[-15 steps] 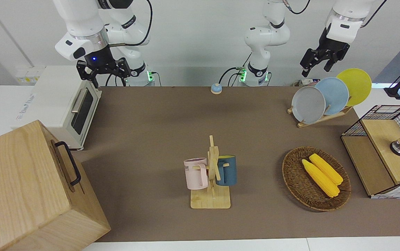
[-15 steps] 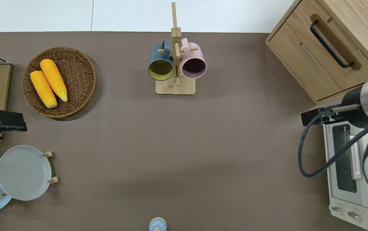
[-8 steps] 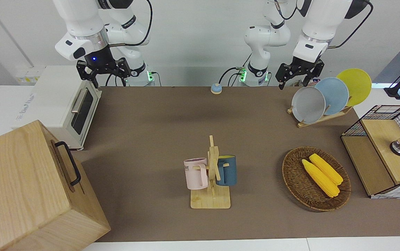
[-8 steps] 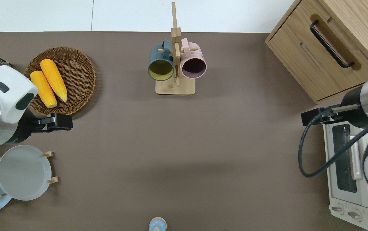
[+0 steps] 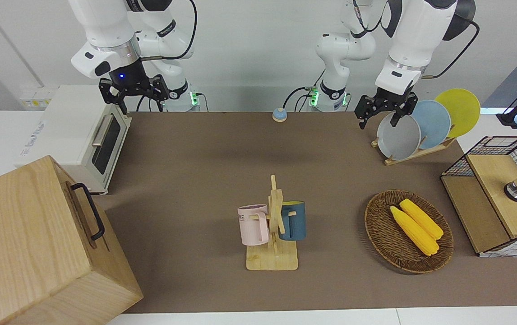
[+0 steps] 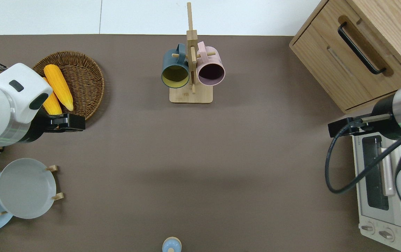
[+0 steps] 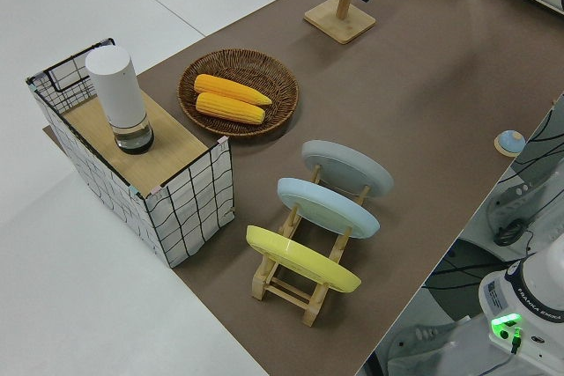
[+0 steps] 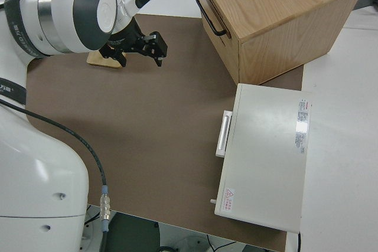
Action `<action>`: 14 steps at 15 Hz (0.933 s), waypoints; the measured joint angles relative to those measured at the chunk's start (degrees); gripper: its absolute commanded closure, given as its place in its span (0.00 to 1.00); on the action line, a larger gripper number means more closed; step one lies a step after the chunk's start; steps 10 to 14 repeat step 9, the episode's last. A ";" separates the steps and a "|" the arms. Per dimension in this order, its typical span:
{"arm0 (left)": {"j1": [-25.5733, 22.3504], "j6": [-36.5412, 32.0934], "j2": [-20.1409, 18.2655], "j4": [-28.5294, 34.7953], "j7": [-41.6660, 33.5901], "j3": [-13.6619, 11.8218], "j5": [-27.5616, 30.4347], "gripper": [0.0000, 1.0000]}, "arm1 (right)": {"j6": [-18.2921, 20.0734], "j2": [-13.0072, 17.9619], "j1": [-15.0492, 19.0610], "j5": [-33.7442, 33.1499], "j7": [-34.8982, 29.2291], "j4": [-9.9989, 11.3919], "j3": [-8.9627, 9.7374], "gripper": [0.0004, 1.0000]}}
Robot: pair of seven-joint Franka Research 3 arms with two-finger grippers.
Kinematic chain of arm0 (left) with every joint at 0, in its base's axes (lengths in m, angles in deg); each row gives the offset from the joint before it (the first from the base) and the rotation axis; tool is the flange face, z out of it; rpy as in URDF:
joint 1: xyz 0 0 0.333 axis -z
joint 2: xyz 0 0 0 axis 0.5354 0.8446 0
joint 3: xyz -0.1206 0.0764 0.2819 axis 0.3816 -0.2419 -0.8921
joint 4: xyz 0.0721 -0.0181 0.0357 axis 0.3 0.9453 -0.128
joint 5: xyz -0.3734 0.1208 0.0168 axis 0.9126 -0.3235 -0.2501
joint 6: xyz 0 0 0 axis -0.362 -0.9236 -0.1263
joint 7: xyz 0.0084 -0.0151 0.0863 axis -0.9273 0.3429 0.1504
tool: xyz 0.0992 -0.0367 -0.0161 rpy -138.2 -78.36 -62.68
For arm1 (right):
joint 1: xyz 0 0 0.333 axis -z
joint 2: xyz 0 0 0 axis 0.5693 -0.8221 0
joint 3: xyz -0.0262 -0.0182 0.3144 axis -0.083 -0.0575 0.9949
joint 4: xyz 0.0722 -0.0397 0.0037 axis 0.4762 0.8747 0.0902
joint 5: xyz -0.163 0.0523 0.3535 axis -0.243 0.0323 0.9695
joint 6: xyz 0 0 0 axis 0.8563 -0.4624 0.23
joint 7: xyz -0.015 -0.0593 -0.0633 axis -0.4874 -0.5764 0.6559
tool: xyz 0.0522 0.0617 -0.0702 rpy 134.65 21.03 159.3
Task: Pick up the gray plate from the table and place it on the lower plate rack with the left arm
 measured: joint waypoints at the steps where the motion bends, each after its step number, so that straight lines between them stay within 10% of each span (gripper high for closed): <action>1: 0.00 0.22 0.21 -0.04 -0.42 -0.19 -0.12 0.00 | 0.00 0.00 0.00 0.00 0.00 0.00 0.00 0.02; 14: -0.02 0.20 0.29 -0.43 -3.55 -1.41 -1.28 0.00 | 0.00 0.00 0.00 0.00 0.00 0.00 0.00 0.02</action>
